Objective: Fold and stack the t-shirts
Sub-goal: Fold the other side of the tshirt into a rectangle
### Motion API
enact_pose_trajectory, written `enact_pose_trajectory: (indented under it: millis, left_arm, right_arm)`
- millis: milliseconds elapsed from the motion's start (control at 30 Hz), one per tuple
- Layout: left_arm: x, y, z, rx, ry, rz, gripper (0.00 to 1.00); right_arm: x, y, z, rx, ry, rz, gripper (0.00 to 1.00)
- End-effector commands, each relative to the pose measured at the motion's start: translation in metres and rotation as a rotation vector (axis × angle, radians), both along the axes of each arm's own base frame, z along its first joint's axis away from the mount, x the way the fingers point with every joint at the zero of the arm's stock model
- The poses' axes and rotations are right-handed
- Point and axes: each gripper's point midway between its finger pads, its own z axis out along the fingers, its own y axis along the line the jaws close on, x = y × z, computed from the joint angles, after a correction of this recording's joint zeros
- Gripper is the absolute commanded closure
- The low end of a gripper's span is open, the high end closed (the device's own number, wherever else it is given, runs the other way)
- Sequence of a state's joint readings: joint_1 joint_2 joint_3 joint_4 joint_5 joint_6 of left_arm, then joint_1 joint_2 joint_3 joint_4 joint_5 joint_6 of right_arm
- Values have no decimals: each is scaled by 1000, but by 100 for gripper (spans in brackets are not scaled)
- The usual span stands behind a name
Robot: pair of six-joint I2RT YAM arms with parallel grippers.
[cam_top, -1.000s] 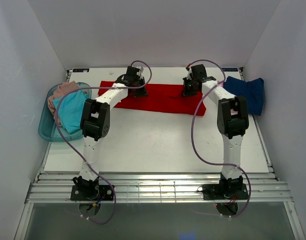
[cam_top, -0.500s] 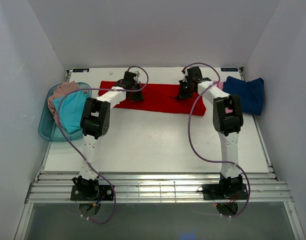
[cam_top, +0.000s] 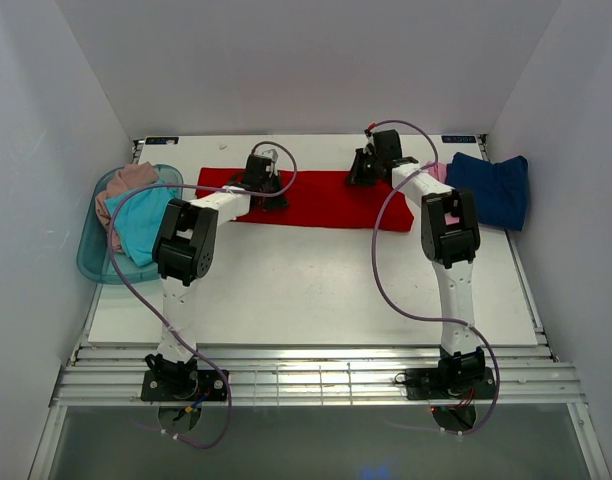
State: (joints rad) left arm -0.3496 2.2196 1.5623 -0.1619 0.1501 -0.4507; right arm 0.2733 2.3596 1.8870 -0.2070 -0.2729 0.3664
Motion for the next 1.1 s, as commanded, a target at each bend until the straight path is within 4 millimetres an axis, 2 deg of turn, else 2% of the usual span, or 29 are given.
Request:
enact_pose_trajectory:
  millis: [0,67,100,167,200,233,267,300,333,367,400,433,467,500,533,633,700,900,1067]
  left_arm:
    - [-68,0,-45,80,210,-27,100]
    - [-81,-9,-47,80,224,-40,100]
    - [-83,-12,-47,82,224,-43,100]
    - [-87,-18,-45,81,225,-47,100]
    - [-87,-20,-43,77,220,-51,100]
    - [-87,-23,-41,73,217,-53,100]
    - [-86,-25,-34,67,211,-53,100]
    - [-81,-28,-26,61,191,-54,100]
    - [-79,-29,-21,61,178,-53,100]
    - [-77,-30,-16,69,165,-51,100]
    - [-70,-28,-3,81,127,-35,100]
    - [-67,-27,3,90,110,-27,100]
    - [-64,-23,8,106,97,-17,100]
    - [-58,-16,20,137,56,6,100]
    - [-55,-11,25,158,37,22,100]
    - [-51,4,40,224,-10,58,100]
    - [-50,15,45,267,-26,78,100]
    - [-61,32,32,330,-1,104,100]
    - [-64,36,27,336,5,115,100]
  right_arm:
    - [26,19,18,128,-90,-27,92]
    - [31,19,21,143,-105,-54,92]
    - [37,20,35,159,-155,-56,92]
    - [33,18,40,168,-176,-62,92]
    - [31,17,63,182,-224,-59,92]
    - [30,17,75,189,-265,-55,92]
    - [19,14,69,172,-260,-45,92]
    - [12,12,98,177,-313,-34,92]
    - [6,10,104,167,-330,-29,92]
    - [-7,9,98,145,-320,-18,92]
    - [-17,7,125,131,-381,3,92]
    - [-27,10,126,114,-384,23,92]
    - [-40,7,119,89,-368,32,92]
    - [-49,7,134,83,-397,46,92]
    - [-56,9,134,62,-405,71,92]
    - [-76,9,113,15,-331,105,92]
    - [-86,9,89,-7,-266,115,92]
    - [-102,12,25,-33,-67,126,92]
    - [-106,13,-4,-71,17,121,92]
